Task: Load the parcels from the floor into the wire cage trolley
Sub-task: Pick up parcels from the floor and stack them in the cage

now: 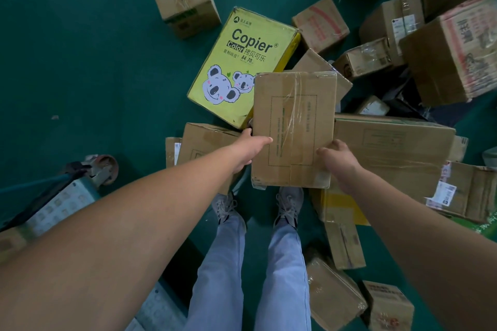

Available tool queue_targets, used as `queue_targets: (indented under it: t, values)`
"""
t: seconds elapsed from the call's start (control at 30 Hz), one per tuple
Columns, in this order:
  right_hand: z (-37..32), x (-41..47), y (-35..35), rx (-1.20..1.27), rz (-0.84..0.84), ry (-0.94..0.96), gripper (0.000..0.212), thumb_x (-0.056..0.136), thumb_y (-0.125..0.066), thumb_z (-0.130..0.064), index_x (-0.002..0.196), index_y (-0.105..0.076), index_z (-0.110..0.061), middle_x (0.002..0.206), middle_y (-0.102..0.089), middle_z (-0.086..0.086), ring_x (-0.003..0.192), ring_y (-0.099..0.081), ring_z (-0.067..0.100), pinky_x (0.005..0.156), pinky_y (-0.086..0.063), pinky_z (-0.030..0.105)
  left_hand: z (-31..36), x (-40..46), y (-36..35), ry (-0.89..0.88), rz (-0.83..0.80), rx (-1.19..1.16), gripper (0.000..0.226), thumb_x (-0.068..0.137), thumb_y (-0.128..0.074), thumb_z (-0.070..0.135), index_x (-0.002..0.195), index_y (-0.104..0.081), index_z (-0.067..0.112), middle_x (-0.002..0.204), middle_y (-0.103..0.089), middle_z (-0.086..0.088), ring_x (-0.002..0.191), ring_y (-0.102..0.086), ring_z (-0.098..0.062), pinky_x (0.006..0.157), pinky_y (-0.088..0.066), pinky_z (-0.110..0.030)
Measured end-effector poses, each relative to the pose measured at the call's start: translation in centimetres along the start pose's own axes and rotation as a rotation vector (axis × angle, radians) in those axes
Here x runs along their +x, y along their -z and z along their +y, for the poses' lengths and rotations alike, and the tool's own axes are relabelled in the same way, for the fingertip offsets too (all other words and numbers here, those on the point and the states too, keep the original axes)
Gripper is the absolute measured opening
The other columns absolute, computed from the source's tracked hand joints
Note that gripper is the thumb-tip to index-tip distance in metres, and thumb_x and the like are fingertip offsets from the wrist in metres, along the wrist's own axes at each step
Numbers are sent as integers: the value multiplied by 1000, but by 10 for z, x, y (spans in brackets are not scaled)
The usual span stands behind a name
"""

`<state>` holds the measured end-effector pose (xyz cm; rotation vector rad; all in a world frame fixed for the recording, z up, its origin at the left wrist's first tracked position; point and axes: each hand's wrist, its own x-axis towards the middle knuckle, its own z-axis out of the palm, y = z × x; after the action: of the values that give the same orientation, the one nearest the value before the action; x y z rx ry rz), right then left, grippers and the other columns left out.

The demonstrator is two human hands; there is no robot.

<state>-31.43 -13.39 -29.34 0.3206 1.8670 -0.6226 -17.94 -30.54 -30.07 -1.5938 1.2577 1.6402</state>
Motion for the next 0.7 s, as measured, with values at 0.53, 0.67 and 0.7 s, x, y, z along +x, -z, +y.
queue_targets:
  t: [0.53,0.67,0.7]
  values:
    - [-3,3,-10,22,35,-12,55,101,-59,-26,151,-38,-14,141,-53,10,127,-53,33,106,-46,50,-10,-3,3,1,3,11,72,103,-56,39,162,-20,19,165,-31,-2,148,-34,-24,119,-33,-43]
    - [-15,-10,-28,-62,216,212,60,99,-57,-24,155,-34,-23,152,-38,3,118,-56,24,100,-53,45,-7,-7,3,-26,-4,-12,70,104,-56,38,162,-21,21,163,-35,-2,143,-39,-23,117,-35,-43]
    - [-20,-19,-38,-87,196,252,58,100,-57,-22,154,-36,-23,151,-39,2,113,-57,20,96,-55,41,-10,-10,6,-19,-5,-23,69,104,-56,38,161,-22,21,162,-36,-3,142,-40,-23,116,-36,-42]
